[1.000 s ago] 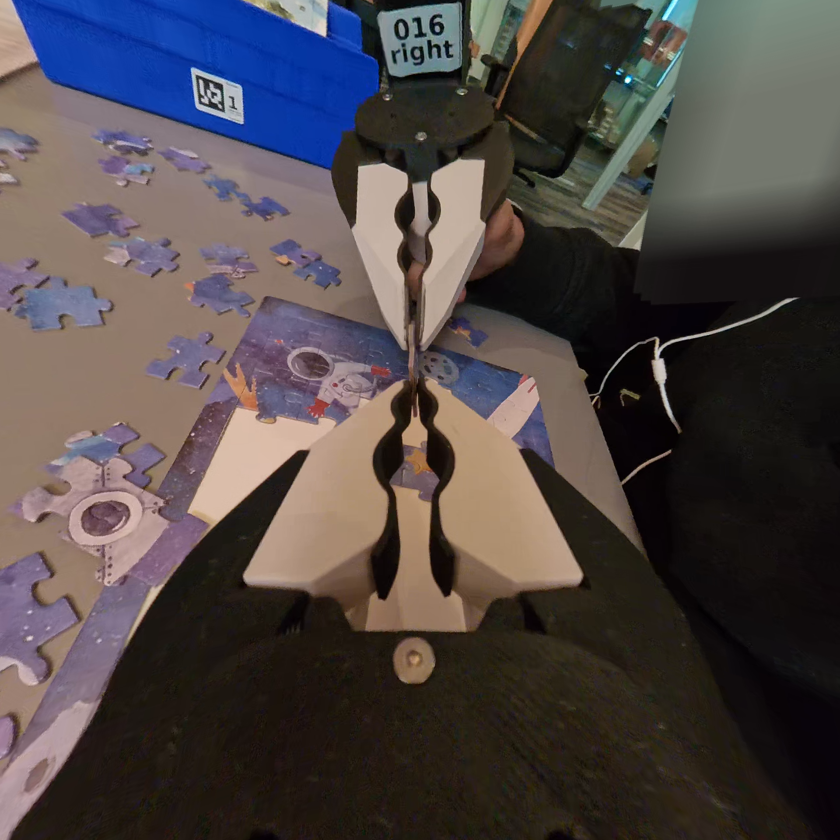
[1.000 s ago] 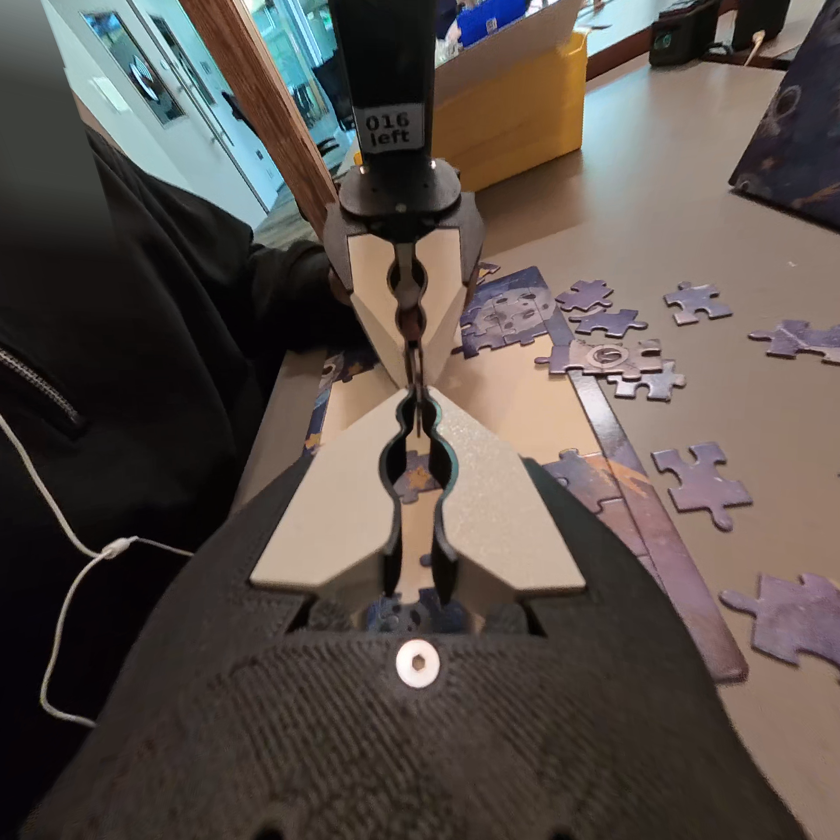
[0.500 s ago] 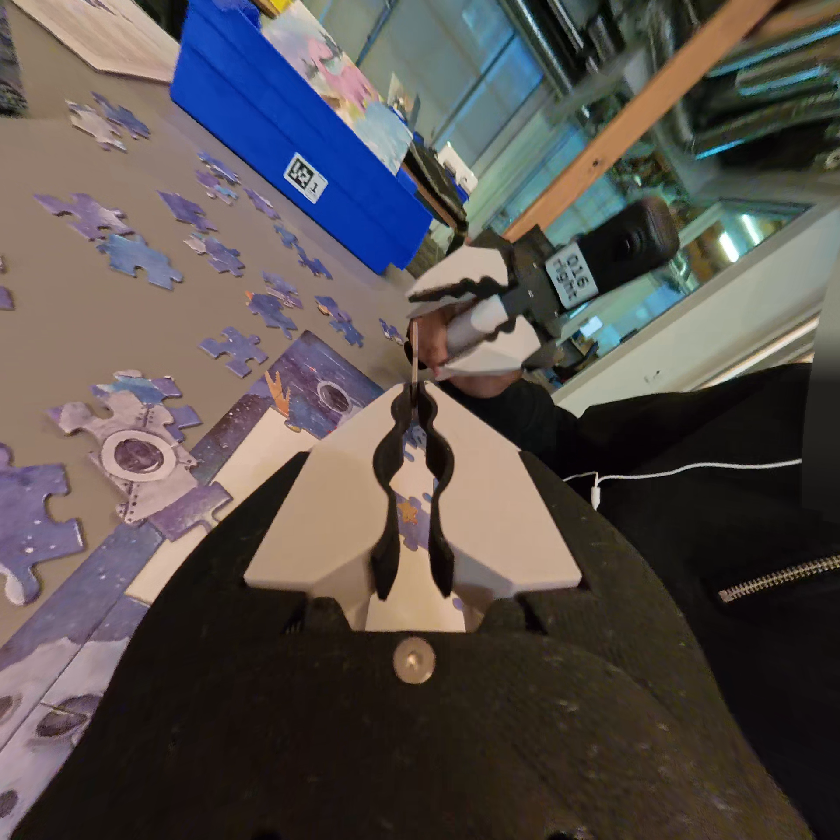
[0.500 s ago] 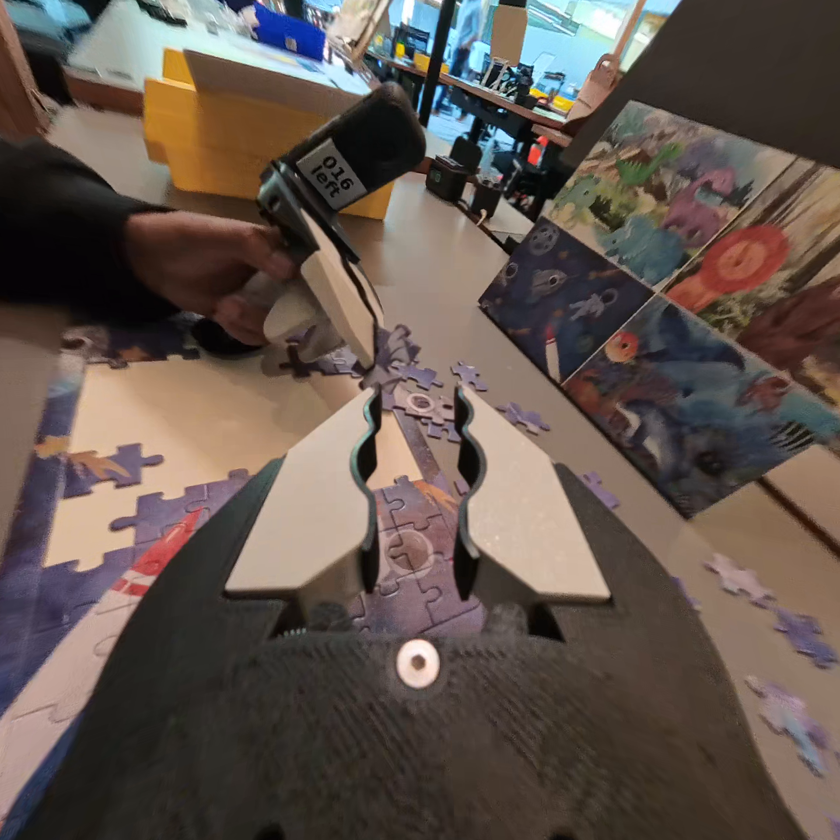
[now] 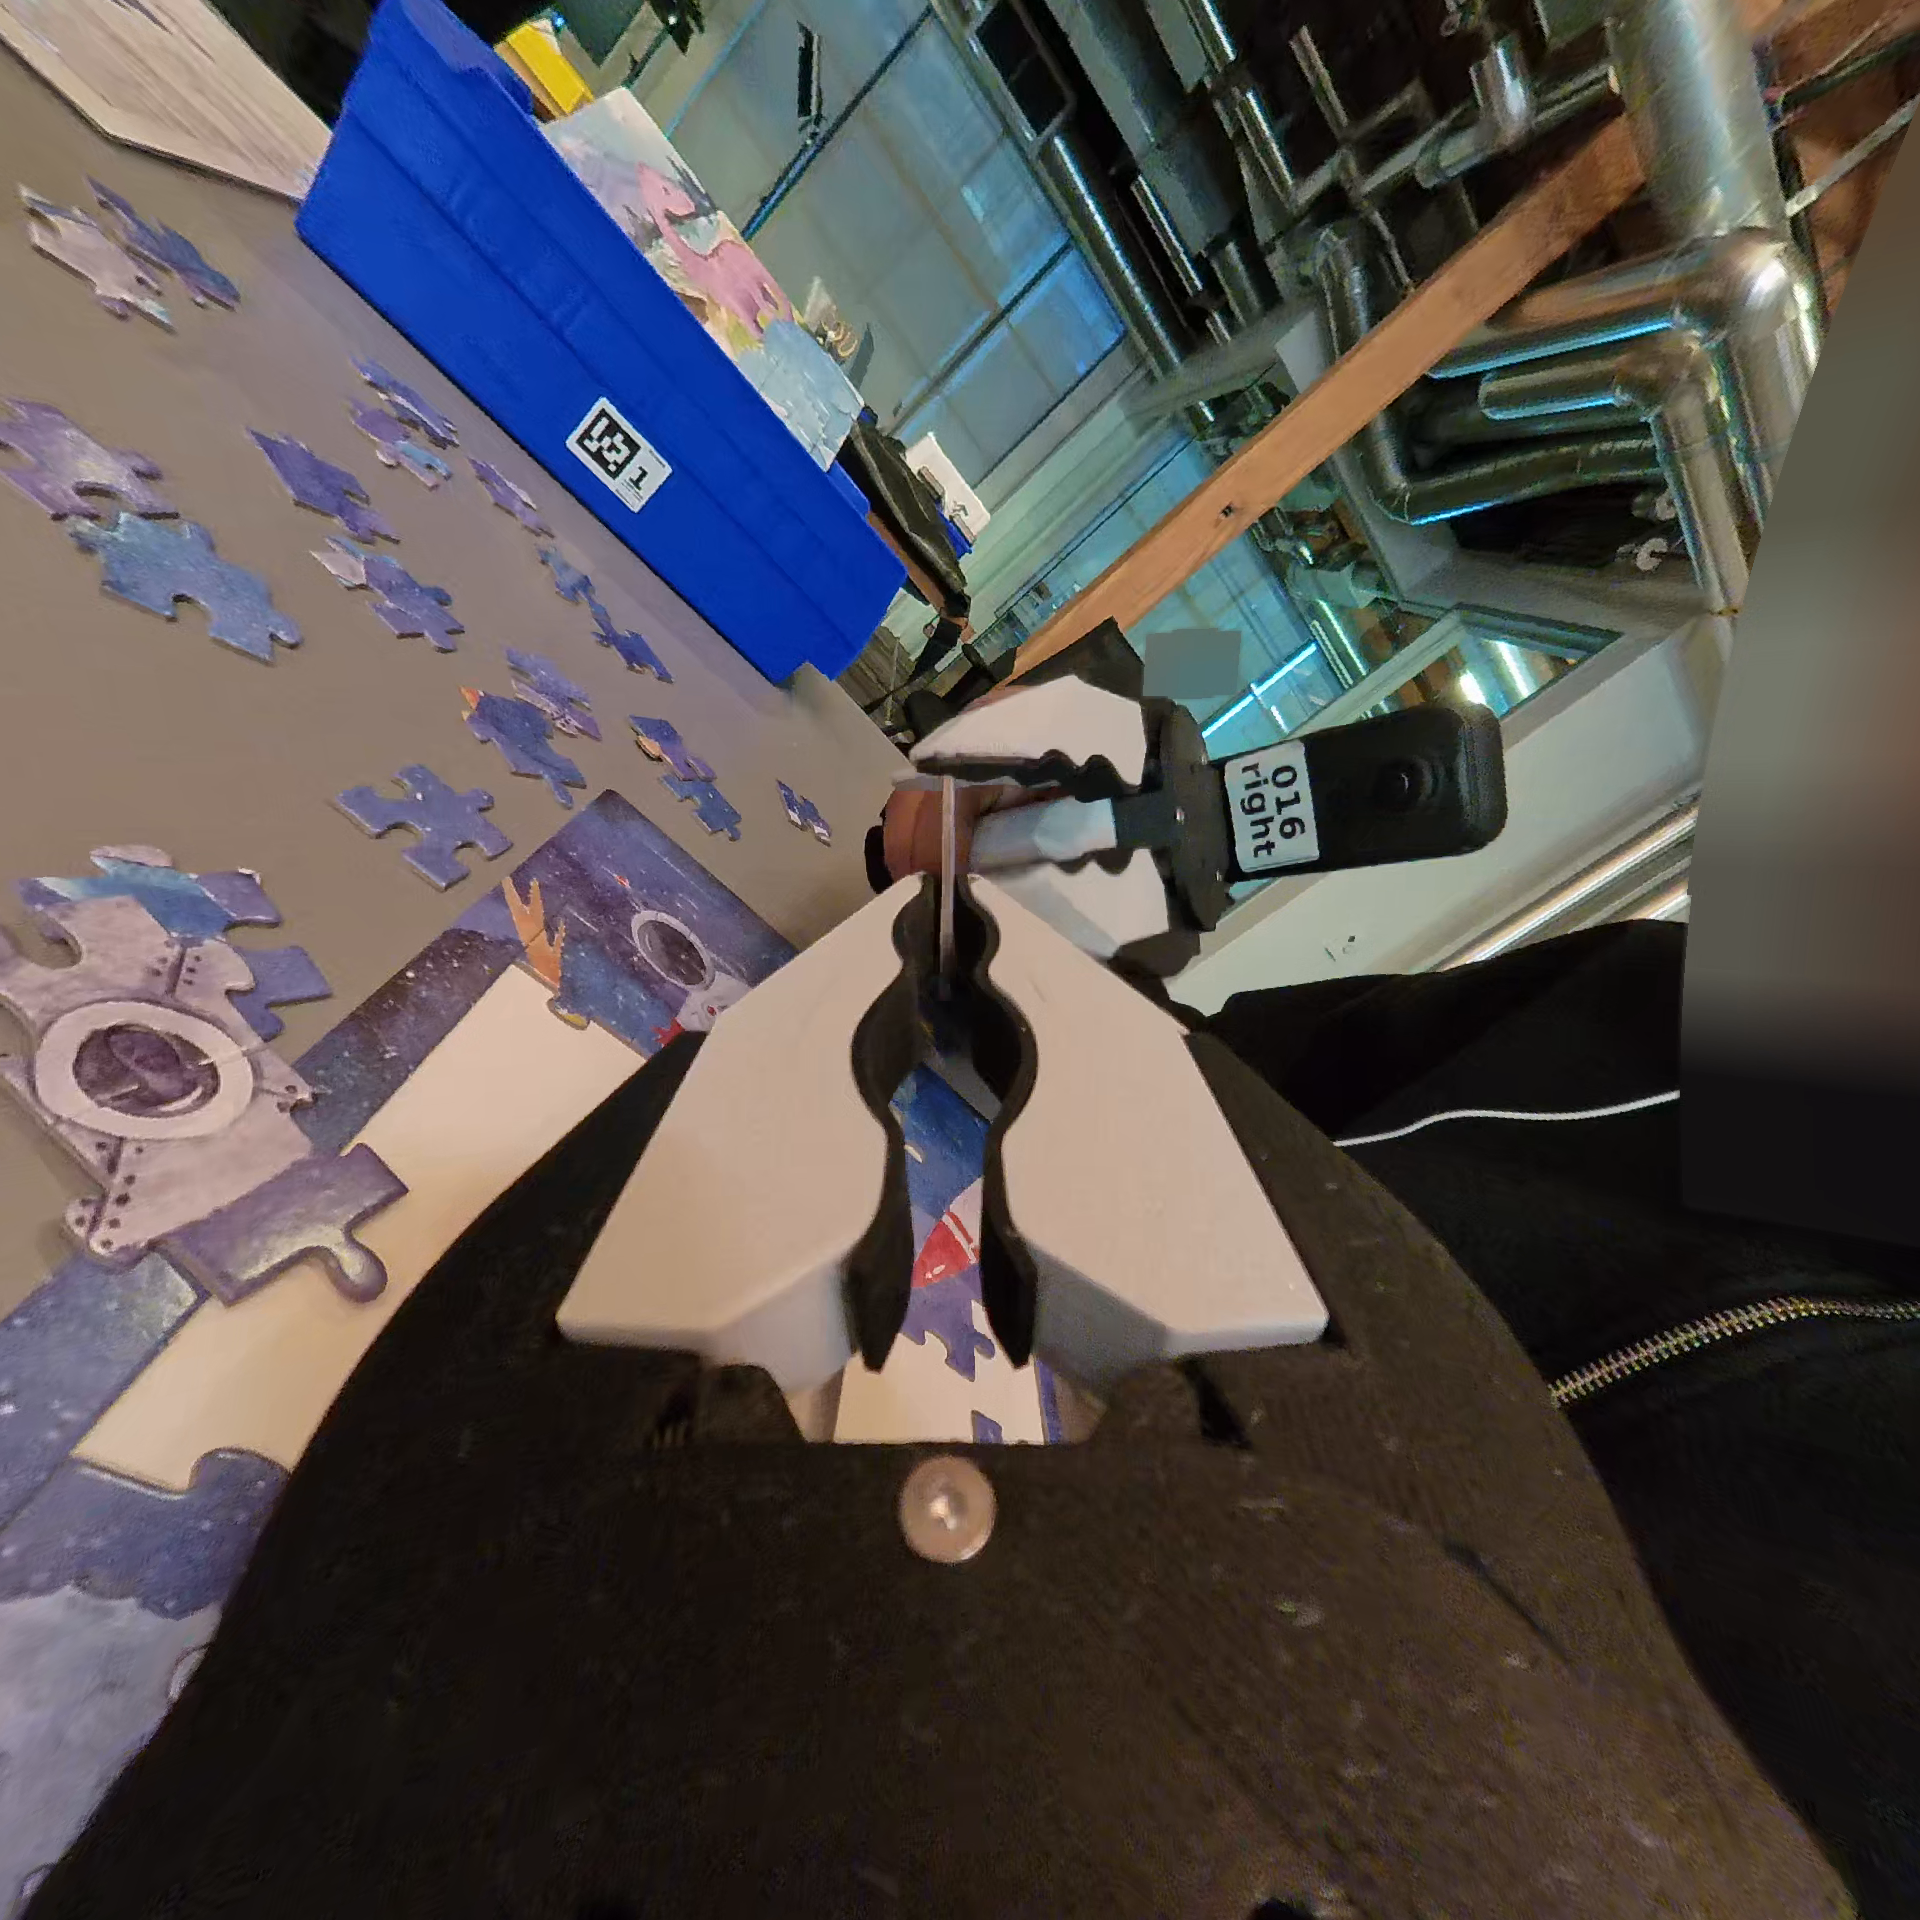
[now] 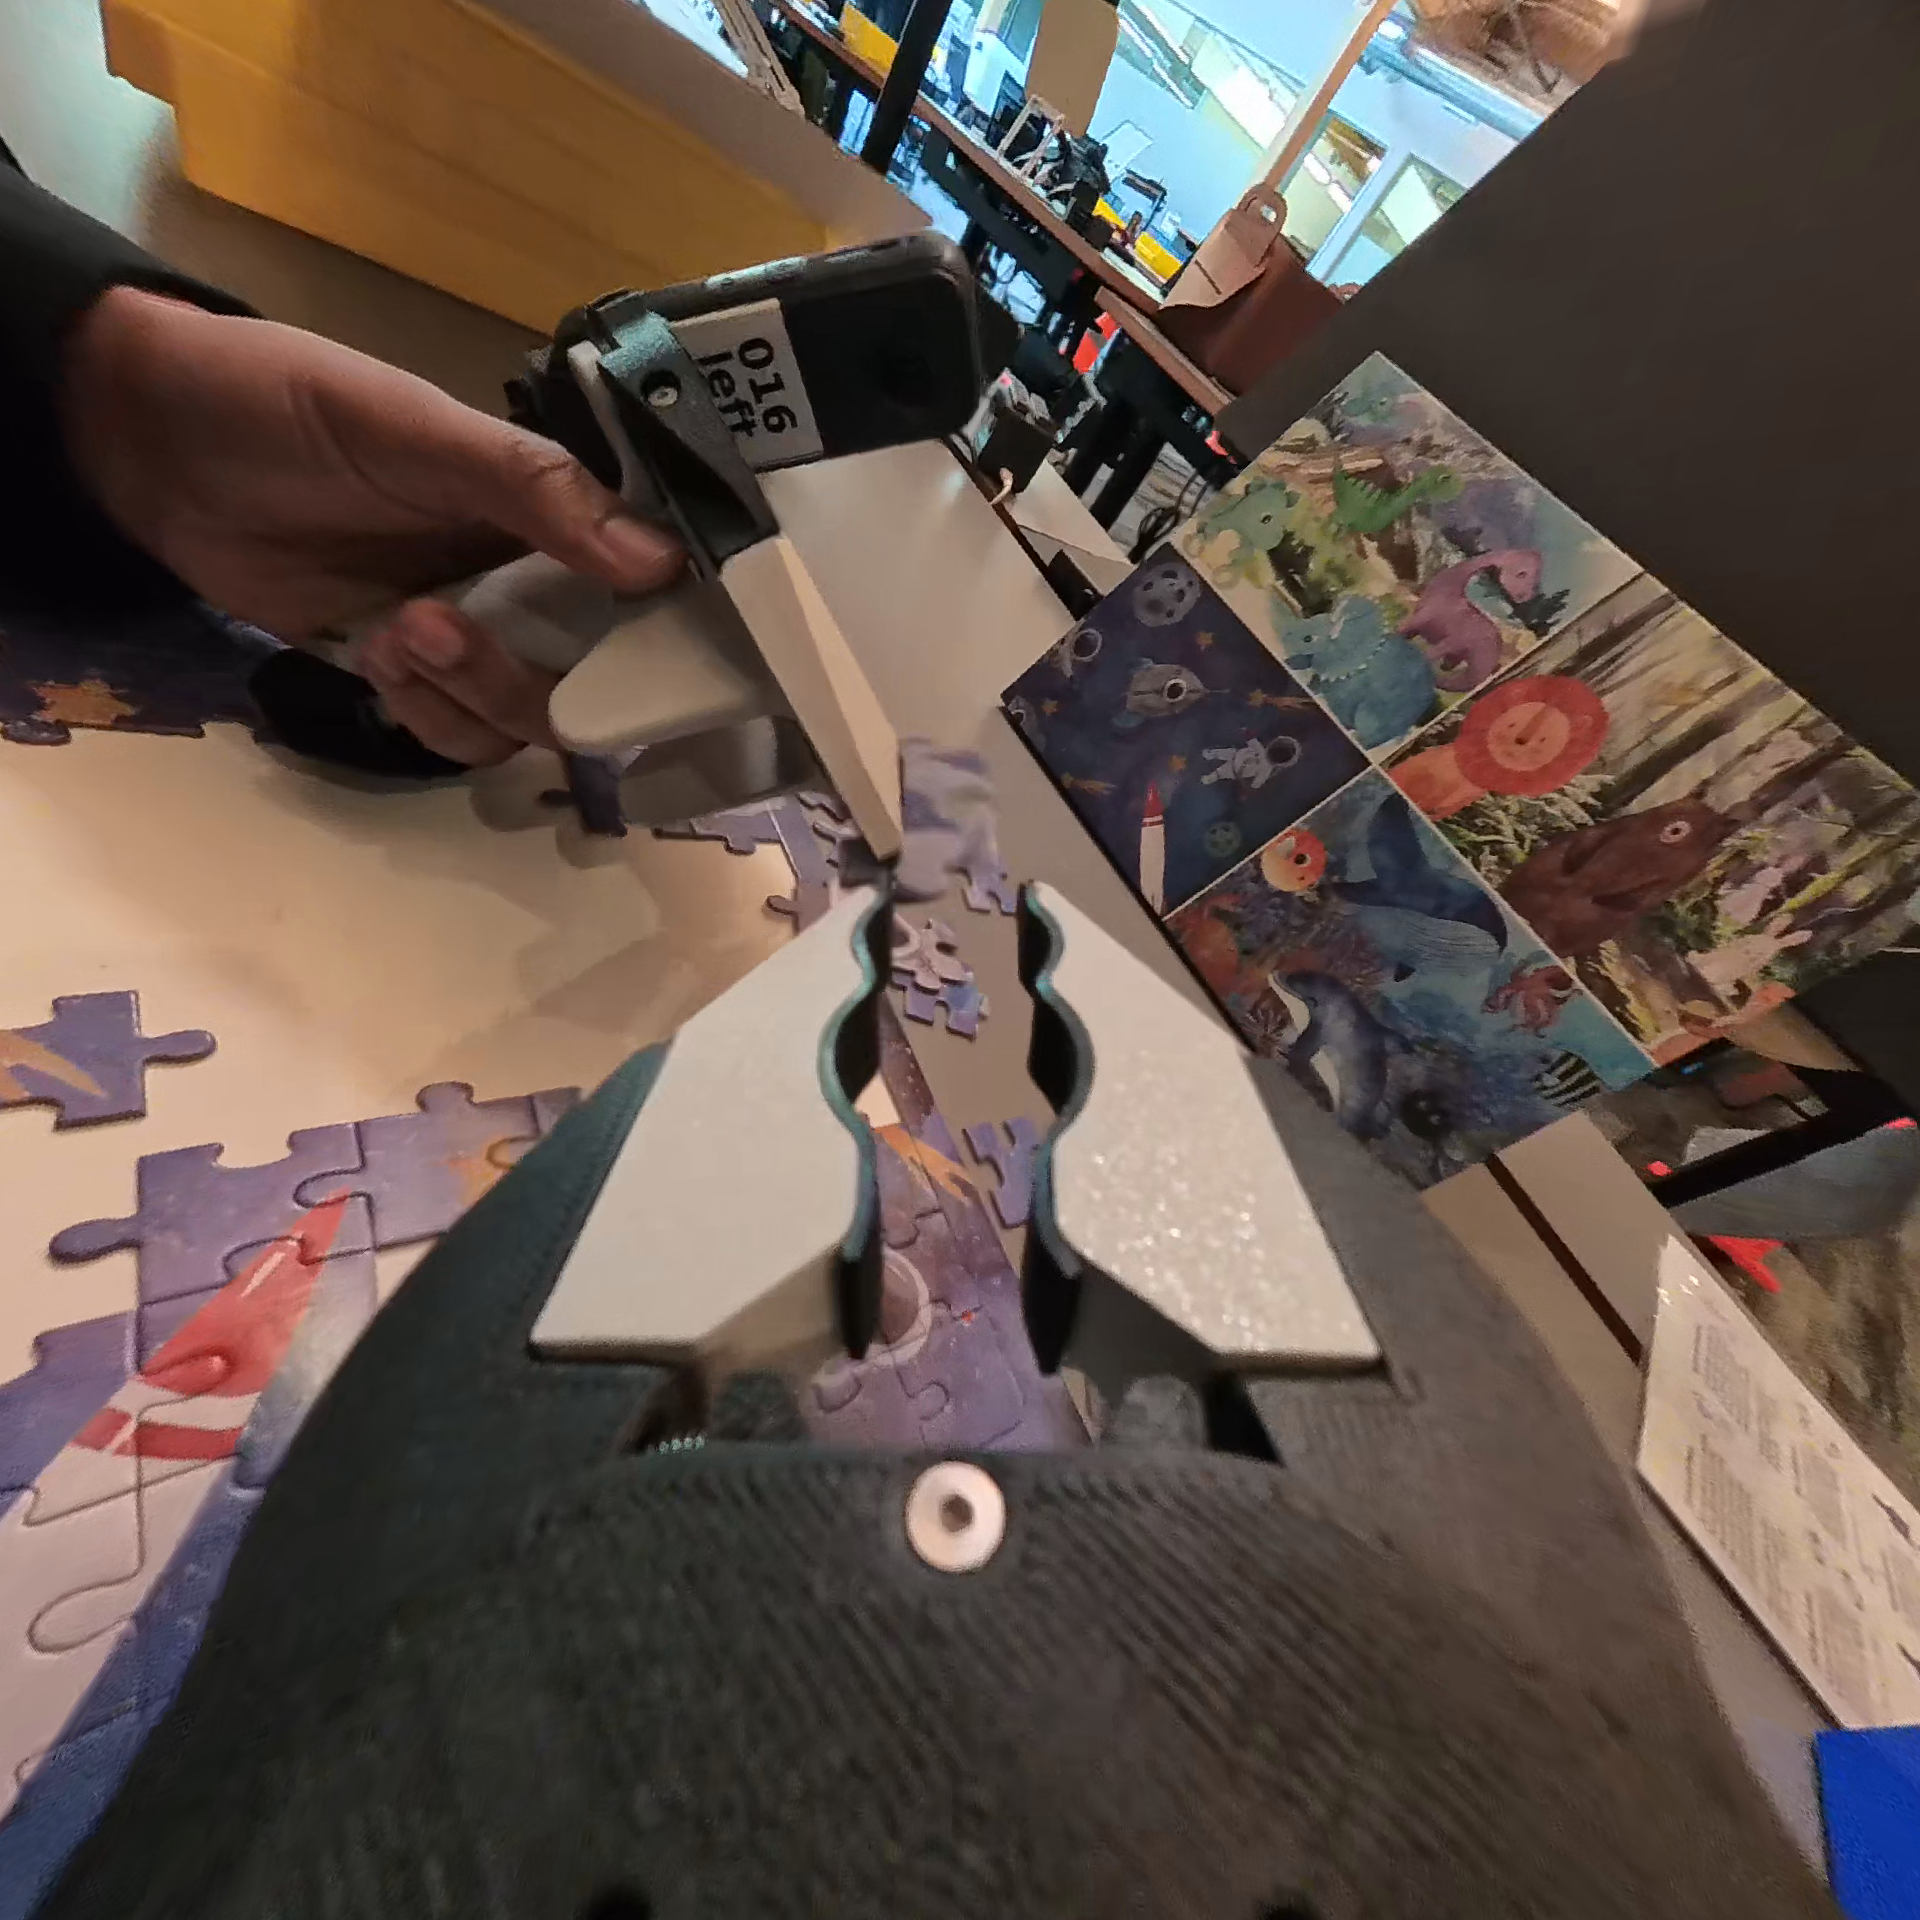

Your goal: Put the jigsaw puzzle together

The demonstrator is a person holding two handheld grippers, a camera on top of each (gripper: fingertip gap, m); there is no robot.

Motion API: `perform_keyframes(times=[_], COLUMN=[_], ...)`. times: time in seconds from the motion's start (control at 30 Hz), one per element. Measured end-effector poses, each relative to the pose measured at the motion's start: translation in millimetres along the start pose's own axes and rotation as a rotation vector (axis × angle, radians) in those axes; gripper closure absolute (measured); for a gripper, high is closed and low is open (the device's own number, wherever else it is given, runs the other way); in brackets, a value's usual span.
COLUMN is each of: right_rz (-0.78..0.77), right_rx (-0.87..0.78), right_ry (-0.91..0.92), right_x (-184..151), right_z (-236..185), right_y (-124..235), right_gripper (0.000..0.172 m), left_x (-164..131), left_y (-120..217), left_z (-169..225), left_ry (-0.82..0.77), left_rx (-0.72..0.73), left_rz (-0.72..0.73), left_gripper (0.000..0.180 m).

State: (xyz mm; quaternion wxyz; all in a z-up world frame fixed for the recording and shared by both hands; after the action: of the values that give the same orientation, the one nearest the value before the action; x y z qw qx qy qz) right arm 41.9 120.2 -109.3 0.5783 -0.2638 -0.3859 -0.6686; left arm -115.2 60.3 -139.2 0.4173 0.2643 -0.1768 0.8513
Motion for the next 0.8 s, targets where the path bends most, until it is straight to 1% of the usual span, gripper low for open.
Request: perform_keyframes(times=[0.1, 0.27, 0.37, 0.5, 0.53, 0.63, 0.8], right_rz=[0.004, -0.017, -0.009, 0.004, 0.000, -0.022, -0.065], right_rx=[0.013, 0.054, 0.073, 0.146, 0.161, 0.186, 0.199], right_ry=[0.002, 0.029, 0.028, 0.004, 0.007, 0.024, 0.109], right_x=[-1.6, -5.6, -6.8, -9.8, -10.7, -11.5, -11.1], right_z=[3.4, 1.3, 2.3, 1.1, 0.1, -4.0, -14.1], right_y=[3.7, 3.3, 5.2, 6.0, 5.8, 3.6, -1.0], right_gripper=[0.166, 0.170, 0.168, 0.153, 0.151, 0.149, 0.151], left_x=[-0.5, -2.9, -2.2, -3.6, -4.3, -6.6, -10.0], left_y=[-0.2, -2.7, -1.1, -0.1, -0.3, -1.8, -4.3], left_z=[-0.1, 0.0, -0.9, -4.1, -4.8, -6.1, -7.8], left_ry=[-0.007, -0.005, -0.008, 0.005, 0.006, 0.003, 0.000], left_rx=[-0.001, -0.003, 0.015, 0.048, 0.060, 0.086, 0.109], left_rz=[-0.014, -0.043, -0.049, -0.091, -0.106, -0.138, -0.176], left_gripper=[0.180, 0.180, 0.180, 0.180, 0.180, 0.180, 0.180])
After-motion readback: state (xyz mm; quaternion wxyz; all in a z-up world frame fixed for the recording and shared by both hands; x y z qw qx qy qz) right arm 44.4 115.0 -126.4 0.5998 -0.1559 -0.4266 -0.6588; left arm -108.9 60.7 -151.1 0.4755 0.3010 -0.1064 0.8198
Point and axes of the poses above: each gripper's, where its closed fingertips meet, y back along the fingers, x out of its top, z = x × y across the jaws, the point moved 9 cm from there along y, back along the fingers, and after that the axes turned 4 degrees about y, right-handed, at the moved point
